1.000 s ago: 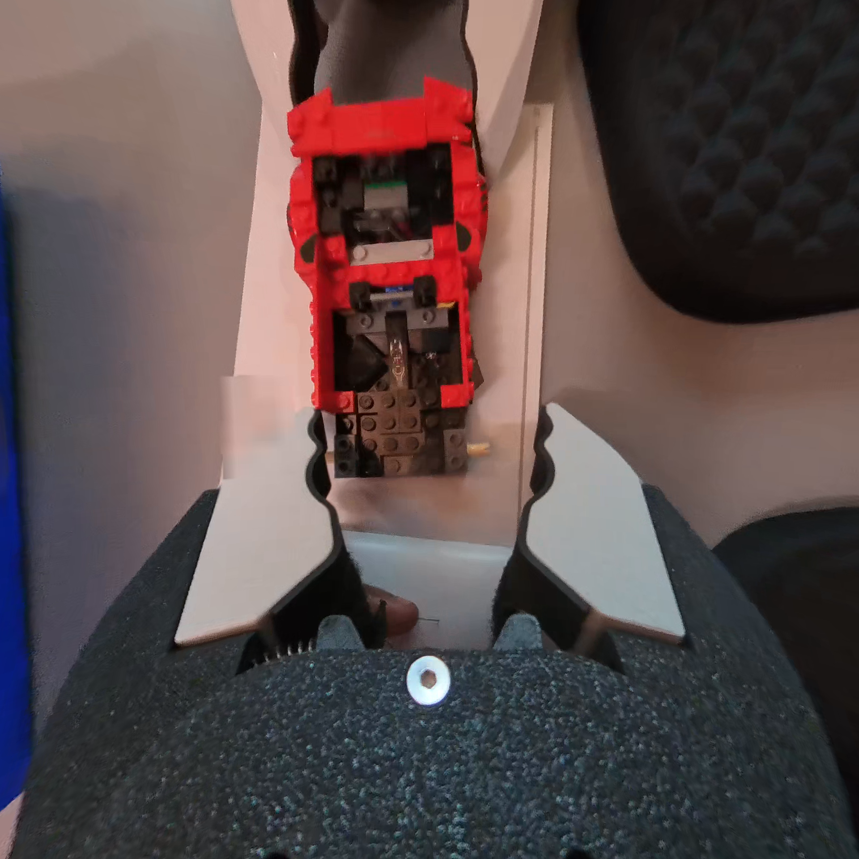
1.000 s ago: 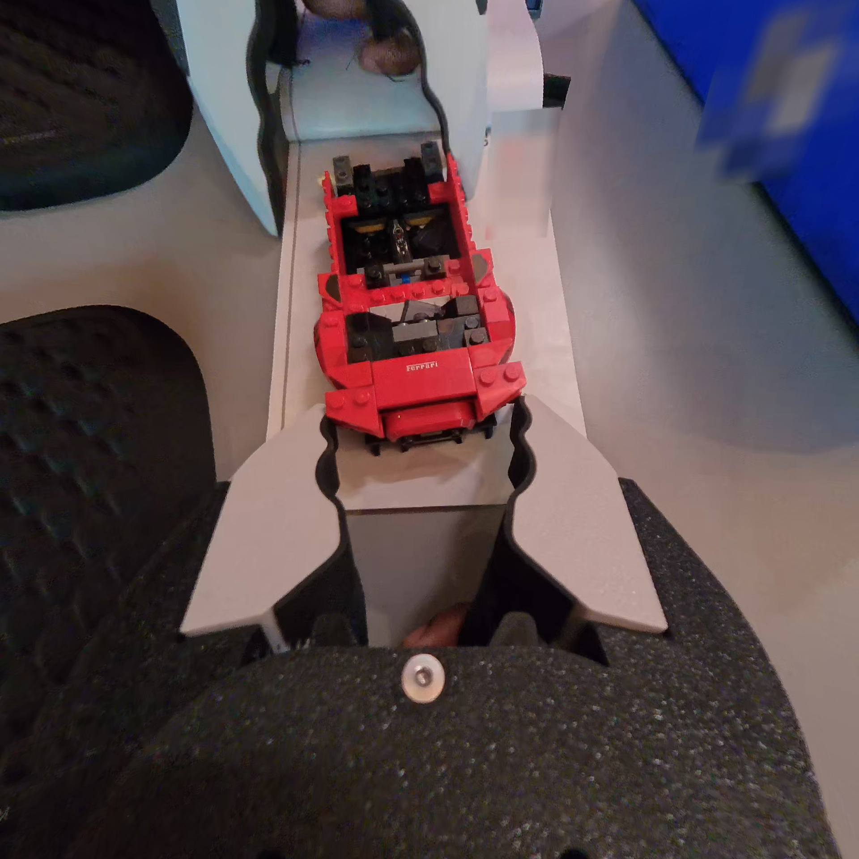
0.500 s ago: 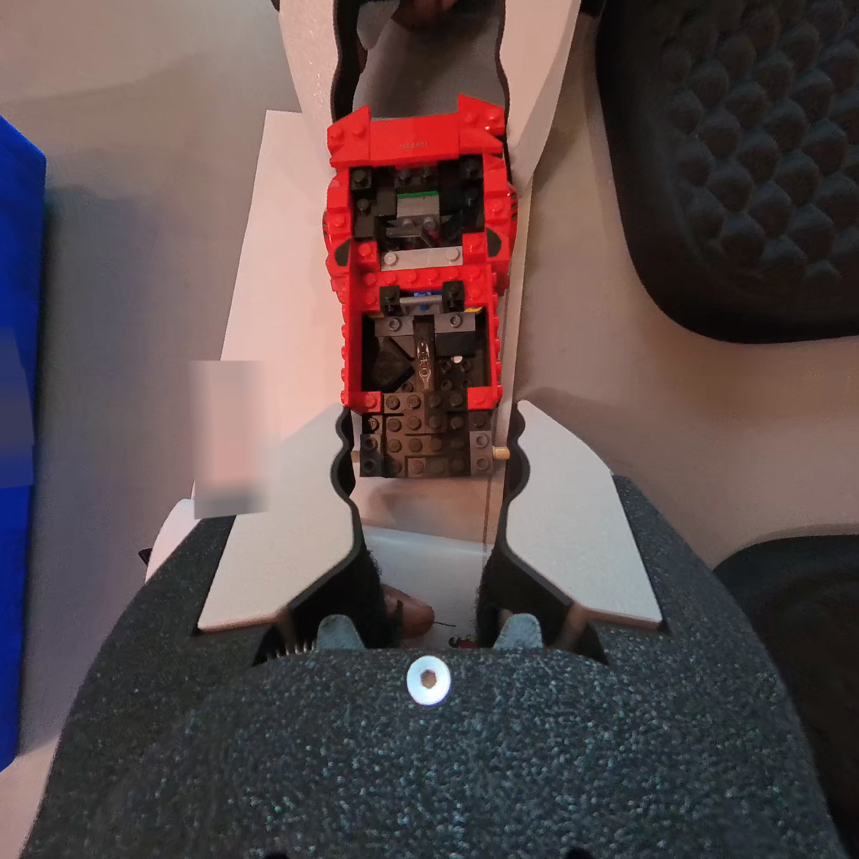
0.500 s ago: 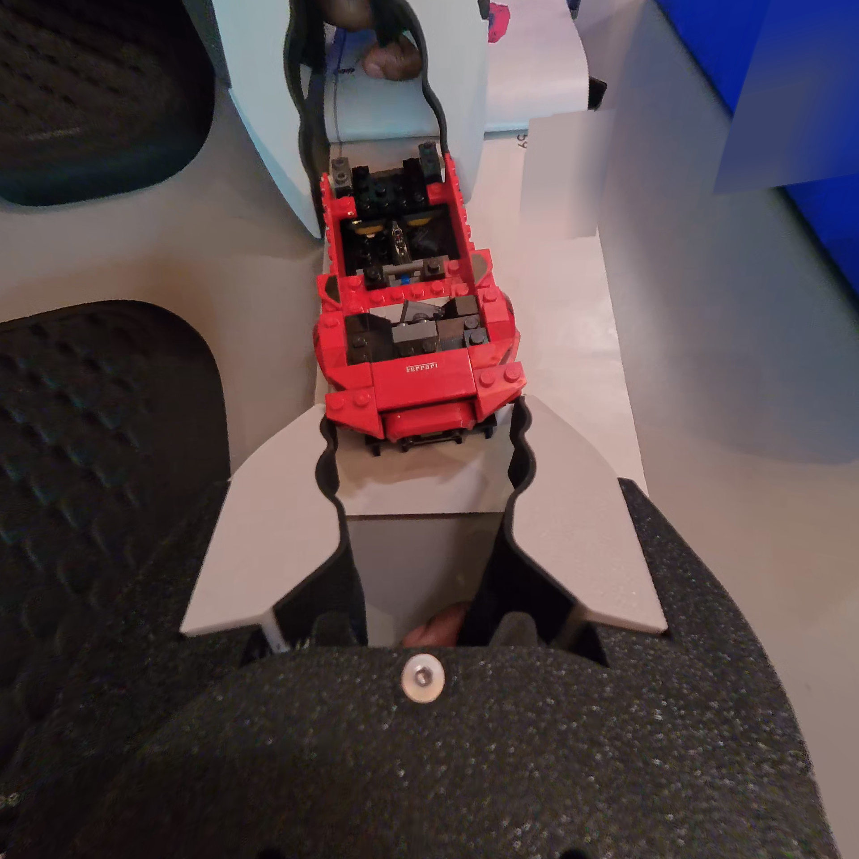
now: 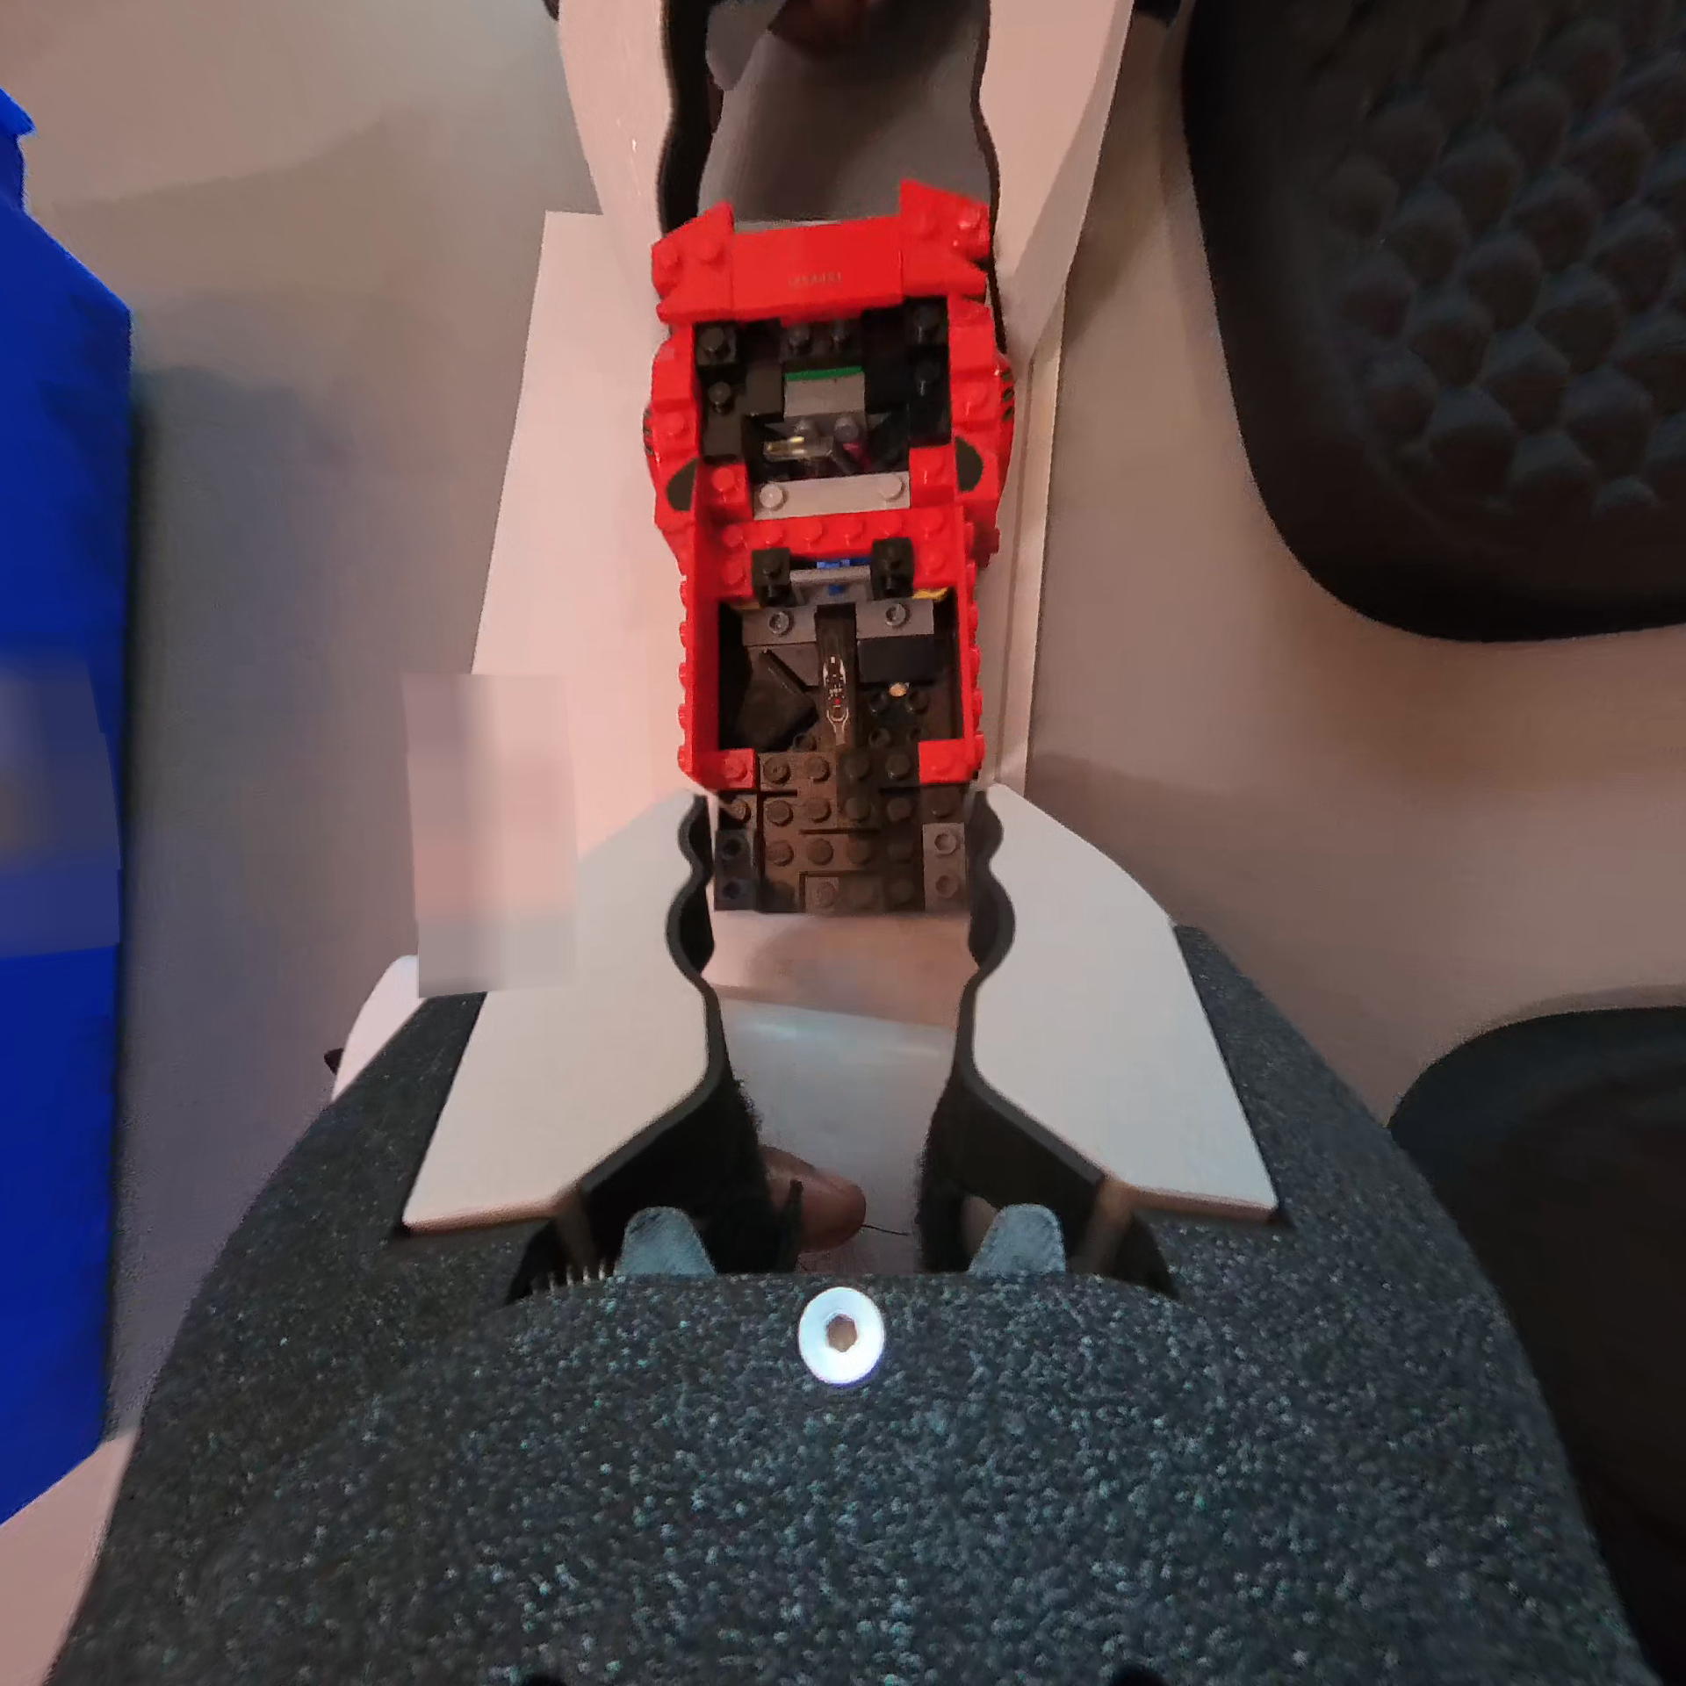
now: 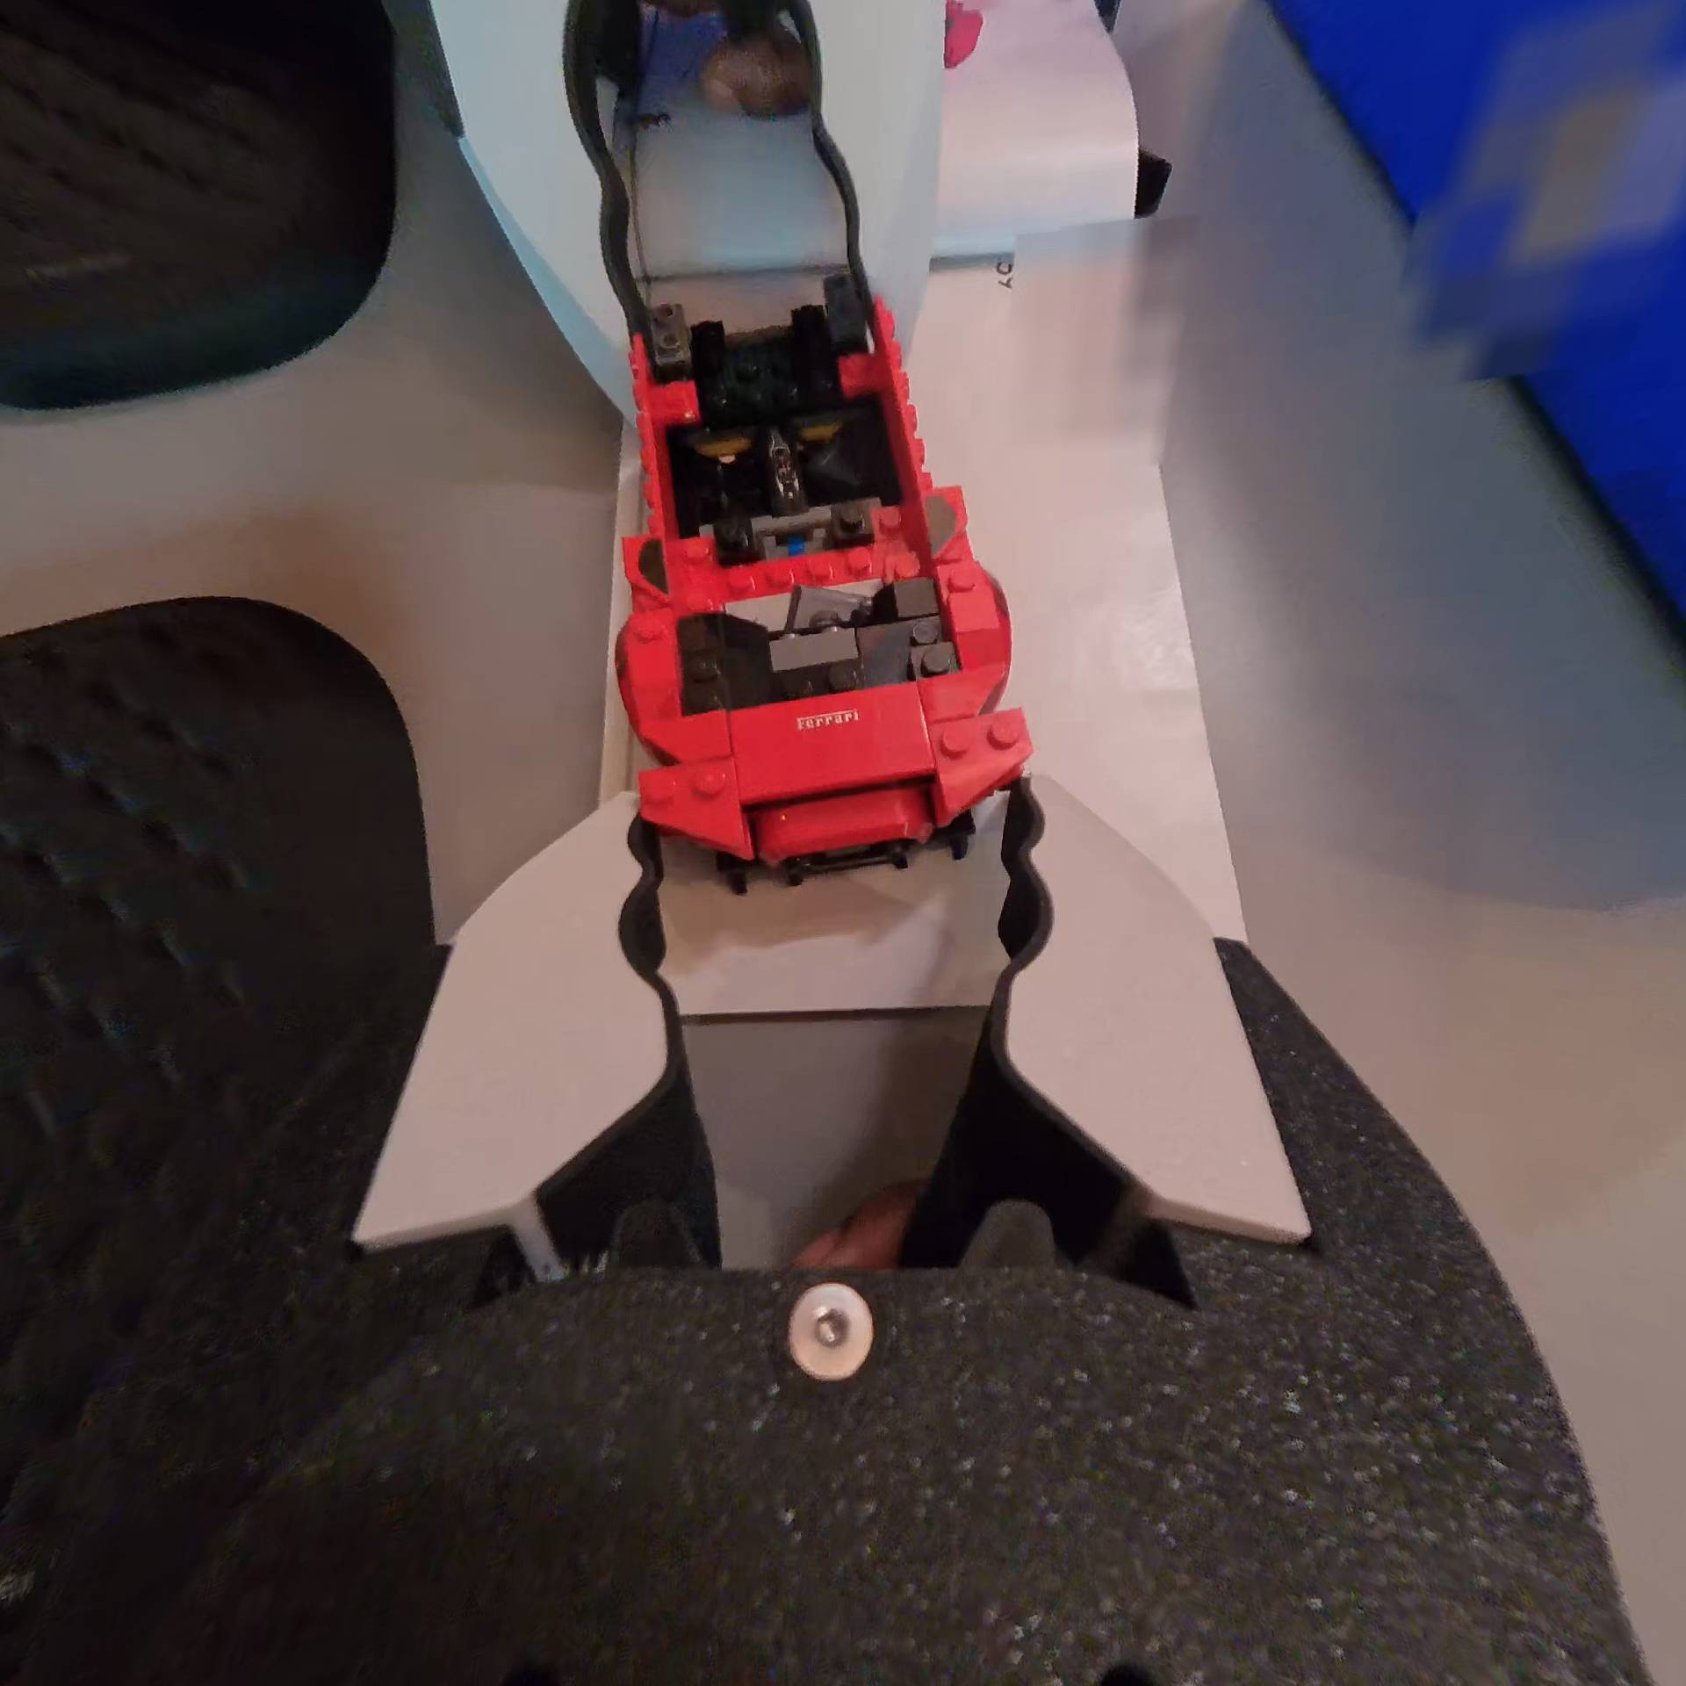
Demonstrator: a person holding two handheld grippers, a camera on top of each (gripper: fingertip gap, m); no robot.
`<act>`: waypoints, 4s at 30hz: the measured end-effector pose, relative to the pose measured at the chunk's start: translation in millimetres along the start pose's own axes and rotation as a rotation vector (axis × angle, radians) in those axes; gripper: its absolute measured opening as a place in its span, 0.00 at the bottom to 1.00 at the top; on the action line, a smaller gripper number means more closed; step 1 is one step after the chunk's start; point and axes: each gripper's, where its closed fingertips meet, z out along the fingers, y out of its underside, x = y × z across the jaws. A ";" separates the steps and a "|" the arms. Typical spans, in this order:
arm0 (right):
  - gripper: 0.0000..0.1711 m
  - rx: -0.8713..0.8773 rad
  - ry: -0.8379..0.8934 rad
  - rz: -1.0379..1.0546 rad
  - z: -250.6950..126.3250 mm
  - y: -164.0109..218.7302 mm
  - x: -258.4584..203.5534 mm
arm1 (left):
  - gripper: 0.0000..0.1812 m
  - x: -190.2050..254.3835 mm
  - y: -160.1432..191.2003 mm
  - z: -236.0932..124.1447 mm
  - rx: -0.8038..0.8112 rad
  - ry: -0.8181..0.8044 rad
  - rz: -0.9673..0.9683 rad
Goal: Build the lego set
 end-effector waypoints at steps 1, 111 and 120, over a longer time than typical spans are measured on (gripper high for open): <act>0.43 0.002 -0.004 0.005 -0.6 -0.1 -0.8 | 0.32 -0.3 0.3 -0.6 -0.001 0.001 -0.010; 0.44 0.024 0.015 0.013 -7.7 0.8 6.0 | 0.49 -3.2 -31.8 -3.2 0.000 0.143 -0.036; 0.36 0.051 -0.036 0.026 -10.6 0.3 0.9 | 0.36 0.7 -16.6 15.1 -0.059 0.127 0.001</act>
